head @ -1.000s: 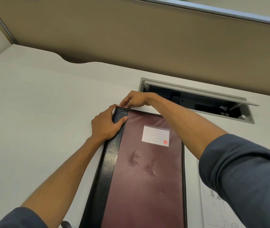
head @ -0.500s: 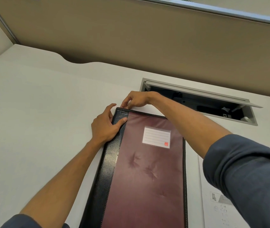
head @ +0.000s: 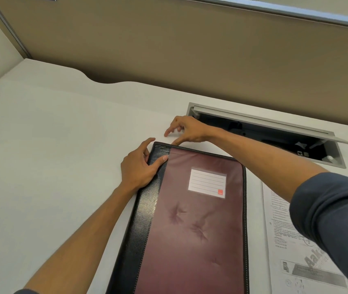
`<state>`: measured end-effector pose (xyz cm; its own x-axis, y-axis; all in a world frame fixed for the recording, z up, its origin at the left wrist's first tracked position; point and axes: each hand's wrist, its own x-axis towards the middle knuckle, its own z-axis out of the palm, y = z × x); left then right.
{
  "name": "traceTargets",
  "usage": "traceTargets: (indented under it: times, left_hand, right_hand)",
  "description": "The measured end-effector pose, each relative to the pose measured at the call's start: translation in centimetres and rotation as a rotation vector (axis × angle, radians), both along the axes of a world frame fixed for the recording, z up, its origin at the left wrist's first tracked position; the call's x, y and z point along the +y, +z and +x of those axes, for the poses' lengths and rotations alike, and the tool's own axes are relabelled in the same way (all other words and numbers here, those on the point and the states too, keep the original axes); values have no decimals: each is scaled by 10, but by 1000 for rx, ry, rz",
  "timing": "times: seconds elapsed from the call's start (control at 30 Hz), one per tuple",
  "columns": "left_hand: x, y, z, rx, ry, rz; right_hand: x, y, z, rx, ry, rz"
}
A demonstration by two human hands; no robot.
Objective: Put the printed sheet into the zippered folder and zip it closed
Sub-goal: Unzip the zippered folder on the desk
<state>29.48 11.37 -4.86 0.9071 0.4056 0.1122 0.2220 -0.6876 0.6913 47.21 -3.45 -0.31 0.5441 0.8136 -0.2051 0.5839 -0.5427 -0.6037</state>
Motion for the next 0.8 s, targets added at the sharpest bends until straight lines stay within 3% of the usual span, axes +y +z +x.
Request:
traceTargets:
  times: [0.33,0.57,0.8]
  left_hand:
    - [-3,0,5,18,-38,142]
    - [-2,4,6,21,-37,57]
    - [-1,5,9,-48,-102,-185]
  right_hand:
    - [0,-11,7,305,62,57]
    - [0,-12,12,318,98,58]
    - [0,-3,10,441,99,76]
